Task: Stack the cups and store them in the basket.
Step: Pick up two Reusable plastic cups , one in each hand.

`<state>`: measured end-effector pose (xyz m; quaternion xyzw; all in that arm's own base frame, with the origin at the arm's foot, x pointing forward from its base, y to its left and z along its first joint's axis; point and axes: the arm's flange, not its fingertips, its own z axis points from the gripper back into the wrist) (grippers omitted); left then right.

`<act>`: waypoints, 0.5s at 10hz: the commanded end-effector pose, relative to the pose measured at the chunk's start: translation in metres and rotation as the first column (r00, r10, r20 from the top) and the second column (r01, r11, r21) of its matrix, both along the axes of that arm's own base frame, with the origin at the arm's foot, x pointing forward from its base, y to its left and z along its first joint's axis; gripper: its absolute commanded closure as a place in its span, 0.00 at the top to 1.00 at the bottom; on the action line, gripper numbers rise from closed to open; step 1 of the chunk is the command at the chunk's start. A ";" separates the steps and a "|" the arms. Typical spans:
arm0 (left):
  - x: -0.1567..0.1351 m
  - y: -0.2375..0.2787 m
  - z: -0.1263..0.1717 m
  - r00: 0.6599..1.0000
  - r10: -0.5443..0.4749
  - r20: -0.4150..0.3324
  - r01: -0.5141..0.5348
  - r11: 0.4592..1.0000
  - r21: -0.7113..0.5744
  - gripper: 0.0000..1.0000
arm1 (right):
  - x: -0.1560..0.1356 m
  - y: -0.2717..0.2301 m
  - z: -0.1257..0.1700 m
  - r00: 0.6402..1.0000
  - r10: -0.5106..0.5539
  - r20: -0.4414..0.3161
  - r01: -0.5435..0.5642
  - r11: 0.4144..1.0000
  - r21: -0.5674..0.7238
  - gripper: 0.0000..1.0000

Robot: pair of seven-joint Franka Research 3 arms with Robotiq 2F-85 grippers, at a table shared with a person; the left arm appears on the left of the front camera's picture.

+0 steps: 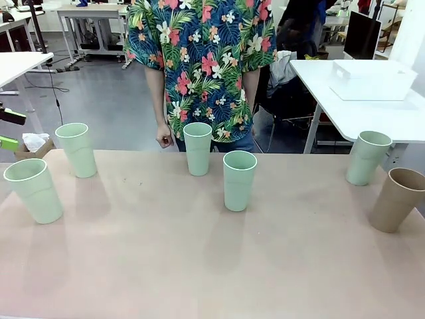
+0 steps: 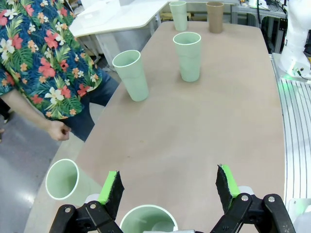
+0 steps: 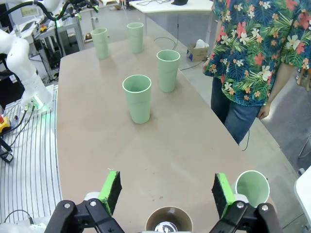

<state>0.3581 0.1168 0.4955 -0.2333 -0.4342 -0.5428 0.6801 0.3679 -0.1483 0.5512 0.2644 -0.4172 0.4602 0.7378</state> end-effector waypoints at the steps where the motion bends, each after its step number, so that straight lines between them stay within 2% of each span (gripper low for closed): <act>1: 0.000 0.000 0.001 1.000 -0.003 0.008 0.003 1.000 -0.016 1.00 | 0.002 0.001 0.002 1.000 0.005 0.019 -0.005 1.000 0.008 1.00; 5: 0.000 0.000 0.001 1.000 -0.003 0.008 0.003 1.000 -0.016 1.00 | 0.002 0.001 0.002 1.000 0.005 0.019 -0.005 1.000 0.008 1.00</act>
